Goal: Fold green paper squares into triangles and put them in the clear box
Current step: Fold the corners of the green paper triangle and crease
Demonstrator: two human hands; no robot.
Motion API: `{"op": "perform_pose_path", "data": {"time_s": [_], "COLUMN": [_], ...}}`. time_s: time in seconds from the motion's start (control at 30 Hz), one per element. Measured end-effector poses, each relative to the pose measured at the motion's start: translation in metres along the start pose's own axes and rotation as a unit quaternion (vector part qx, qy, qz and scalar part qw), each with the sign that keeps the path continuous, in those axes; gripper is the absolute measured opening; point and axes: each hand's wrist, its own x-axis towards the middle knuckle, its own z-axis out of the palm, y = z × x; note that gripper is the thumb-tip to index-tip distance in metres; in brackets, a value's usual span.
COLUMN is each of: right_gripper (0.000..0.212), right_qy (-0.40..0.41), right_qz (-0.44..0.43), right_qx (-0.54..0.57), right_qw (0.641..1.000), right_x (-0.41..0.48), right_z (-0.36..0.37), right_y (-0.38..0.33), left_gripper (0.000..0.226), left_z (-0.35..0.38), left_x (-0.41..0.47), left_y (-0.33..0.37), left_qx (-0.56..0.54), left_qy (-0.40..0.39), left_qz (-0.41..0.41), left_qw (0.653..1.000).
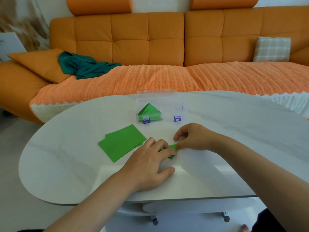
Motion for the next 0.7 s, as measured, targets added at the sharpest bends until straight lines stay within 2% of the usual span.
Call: {"op": "perform_pose_path", "data": {"time_s": [0.1,0.5,0.7], "right_gripper": [0.030,0.029,0.030], "right_qy": [-0.012,-0.004,-0.009], "right_qz": [-0.003,0.000,0.006], "right_qx": [-0.033,-0.043,-0.041], "right_qw": [0.999,0.999,0.999], "right_x": [-0.002,0.001,0.000], "right_z": [0.000,-0.001,-0.001], "right_y": [-0.002,-0.005,-0.007], "left_gripper": [0.049,0.032,0.054], "left_z": [0.000,-0.004,-0.002], "left_x": [0.002,-0.014,-0.008], "left_y": [0.001,-0.008,-0.003], "left_qx": [-0.007,-0.087,-0.053], "left_qy": [0.001,-0.002,-0.011], "left_qz": [-0.006,0.019,0.002], "left_qw": [1.000,0.996,0.999]}}
